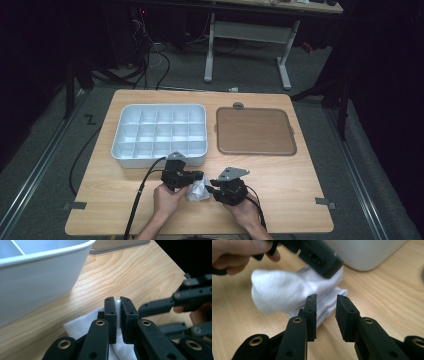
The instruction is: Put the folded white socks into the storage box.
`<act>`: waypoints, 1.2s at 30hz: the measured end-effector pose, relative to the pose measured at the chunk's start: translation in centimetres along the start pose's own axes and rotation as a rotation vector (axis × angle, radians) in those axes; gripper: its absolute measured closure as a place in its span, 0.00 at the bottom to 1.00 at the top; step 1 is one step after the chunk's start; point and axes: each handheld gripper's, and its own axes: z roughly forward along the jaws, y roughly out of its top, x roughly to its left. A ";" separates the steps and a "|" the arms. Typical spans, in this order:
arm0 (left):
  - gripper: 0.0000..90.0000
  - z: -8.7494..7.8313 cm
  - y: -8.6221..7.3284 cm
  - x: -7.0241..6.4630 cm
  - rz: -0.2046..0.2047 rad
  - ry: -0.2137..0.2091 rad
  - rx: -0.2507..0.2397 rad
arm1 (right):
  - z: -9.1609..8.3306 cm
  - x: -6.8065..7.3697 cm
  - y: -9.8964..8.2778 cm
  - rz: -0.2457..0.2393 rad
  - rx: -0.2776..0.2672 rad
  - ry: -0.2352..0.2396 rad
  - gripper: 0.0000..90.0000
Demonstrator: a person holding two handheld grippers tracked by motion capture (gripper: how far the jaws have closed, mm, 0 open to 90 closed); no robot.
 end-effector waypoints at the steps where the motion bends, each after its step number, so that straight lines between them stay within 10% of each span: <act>1: 0.95 0.0 0.0 0.0 0.004 0.003 -0.001 | 0.2 0.1 -0.2 -0.001 0.009 0.001 0.79; 20: 0.95 -0.1 1.0 1.7 0.019 0.038 -0.042 | 3.3 -0.2 -0.1 0.013 0.020 0.006 0.81; 36: 0.95 1.2 0.6 2.1 0.123 0.087 -0.036 | 4.2 -0.4 0.7 0.001 0.026 -0.016 0.78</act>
